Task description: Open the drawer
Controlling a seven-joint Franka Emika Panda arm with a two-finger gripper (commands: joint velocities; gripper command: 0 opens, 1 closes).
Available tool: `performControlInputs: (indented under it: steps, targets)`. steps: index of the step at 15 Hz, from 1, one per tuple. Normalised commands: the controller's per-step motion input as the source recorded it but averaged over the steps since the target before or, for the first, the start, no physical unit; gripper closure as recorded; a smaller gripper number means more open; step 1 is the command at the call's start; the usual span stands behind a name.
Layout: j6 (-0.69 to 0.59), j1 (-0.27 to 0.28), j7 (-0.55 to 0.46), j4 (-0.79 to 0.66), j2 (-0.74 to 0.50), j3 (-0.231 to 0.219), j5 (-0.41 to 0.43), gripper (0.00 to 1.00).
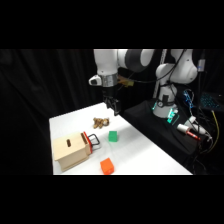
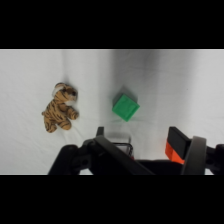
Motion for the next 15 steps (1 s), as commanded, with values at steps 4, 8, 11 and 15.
performControlInputs:
  steps: [4, 8, 11, 15]
  targets:
    - [0.02, -0.035, -0.01, 0.05, 0.04, 0.044, 0.028, 0.00]
    - [0.11, -0.022, -0.01, 0.18, 0.16, 0.054, 0.064, 0.00]
    - [0.15, -0.001, -0.01, 0.24, 0.21, 0.066, 0.050, 0.00]
    - [0.21, 0.005, -0.01, 0.23, 0.22, 0.052, 0.034, 0.00]
